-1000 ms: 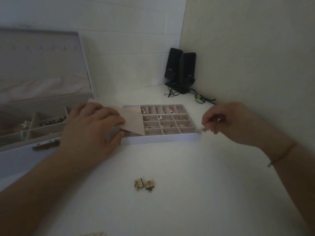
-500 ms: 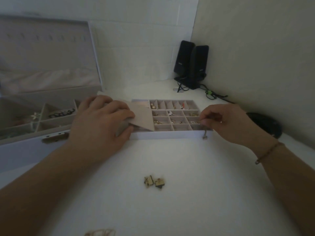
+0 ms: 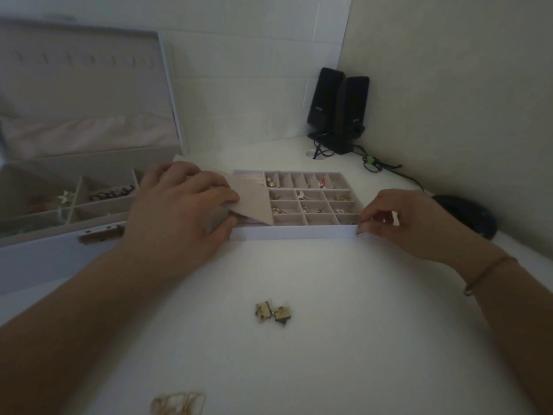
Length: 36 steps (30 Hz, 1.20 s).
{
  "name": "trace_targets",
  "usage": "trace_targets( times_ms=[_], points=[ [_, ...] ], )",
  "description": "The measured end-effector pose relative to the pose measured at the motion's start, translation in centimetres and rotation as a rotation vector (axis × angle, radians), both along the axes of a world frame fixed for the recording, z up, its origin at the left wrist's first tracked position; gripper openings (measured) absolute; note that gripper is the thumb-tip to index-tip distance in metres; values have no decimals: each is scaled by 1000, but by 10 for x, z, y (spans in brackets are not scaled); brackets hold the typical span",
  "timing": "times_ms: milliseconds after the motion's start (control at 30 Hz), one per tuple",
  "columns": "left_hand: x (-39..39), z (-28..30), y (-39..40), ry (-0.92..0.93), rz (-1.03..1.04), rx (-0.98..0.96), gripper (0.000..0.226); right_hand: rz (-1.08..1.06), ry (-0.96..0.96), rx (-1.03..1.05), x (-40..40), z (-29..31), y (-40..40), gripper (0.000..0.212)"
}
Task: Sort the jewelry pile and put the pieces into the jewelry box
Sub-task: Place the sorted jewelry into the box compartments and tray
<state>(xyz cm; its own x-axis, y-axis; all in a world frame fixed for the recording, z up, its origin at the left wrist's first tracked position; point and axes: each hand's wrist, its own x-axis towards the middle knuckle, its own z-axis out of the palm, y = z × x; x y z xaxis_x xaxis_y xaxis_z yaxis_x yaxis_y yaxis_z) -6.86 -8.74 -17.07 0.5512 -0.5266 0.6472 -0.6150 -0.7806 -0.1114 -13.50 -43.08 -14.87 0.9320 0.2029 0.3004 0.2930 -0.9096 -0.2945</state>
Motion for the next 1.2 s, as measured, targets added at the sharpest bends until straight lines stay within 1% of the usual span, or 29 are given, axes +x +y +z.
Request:
trace_targets(
  times_ms=[67, 167, 300, 400, 467, 500, 533, 600, 633, 700, 767, 800, 867, 933, 1000, 1067, 1133, 1200],
  points=[
    [0, 0, 0, -2, -2, -1, 36, -13, -13, 73, 0, 0, -1, 8],
    [0, 0, 1, -6, -7, -9, 35, -24, -7, 74, 0, -3, 3, 12],
    [0, 0, 0, -10, -10, -14, 34, -110, -95, 213, 5, -9, 6, 9],
    [0, 0, 0, -10, -5, -9, 34, -119, -102, 141, 7, -11, 4, 10],
    [0, 0, 1, -4, -3, -8, 34, -97, -148, 69, 3, -10, 8, 7],
    [0, 0, 0, -1, -2, -8, 34, -84, -192, 33, 1, -8, 12, 10],
    [0, 0, 0, 3, 0, -8, 34, -60, -234, -5, -3, -5, 20, 17],
    [0, 0, 1, 9, 1, -8, 34, 62, -251, -59, -13, 0, 43, 29],
    [0, 0, 1, 9, 0, -8, 33, 151, -206, -69, -19, 3, 57, 32],
    [-1, 1, 0, 8, -1, -8, 34, 324, -55, -84, -32, 4, 85, 39],
    [-2, 1, 0, 8, -1, -7, 34, 459, 70, -103, -40, -1, 107, 48],
    [-2, 1, 0, 8, -2, -7, 34, 518, 106, -105, -42, -5, 115, 48],
    [-1, 1, 1, 9, -6, -15, 34, 624, 108, -109, -43, -15, 124, 37],
    [-1, 0, 0, 5, -5, -21, 34, 668, 77, -117, -42, -20, 126, 21],
    [-1, -1, 0, -1, -8, -22, 34, 666, 37, -151, -40, -22, 122, 15],
    [-1, -1, 0, -2, -10, -28, 34, 647, -60, -209, -37, -20, 117, 18],
    [-1, 0, 0, -3, -10, -32, 33, 568, -158, -158, -29, -16, 108, 22],
    [-1, 0, -1, -6, -9, -29, 32, 414, -265, -69, -16, -10, 97, 21]
  ],
)
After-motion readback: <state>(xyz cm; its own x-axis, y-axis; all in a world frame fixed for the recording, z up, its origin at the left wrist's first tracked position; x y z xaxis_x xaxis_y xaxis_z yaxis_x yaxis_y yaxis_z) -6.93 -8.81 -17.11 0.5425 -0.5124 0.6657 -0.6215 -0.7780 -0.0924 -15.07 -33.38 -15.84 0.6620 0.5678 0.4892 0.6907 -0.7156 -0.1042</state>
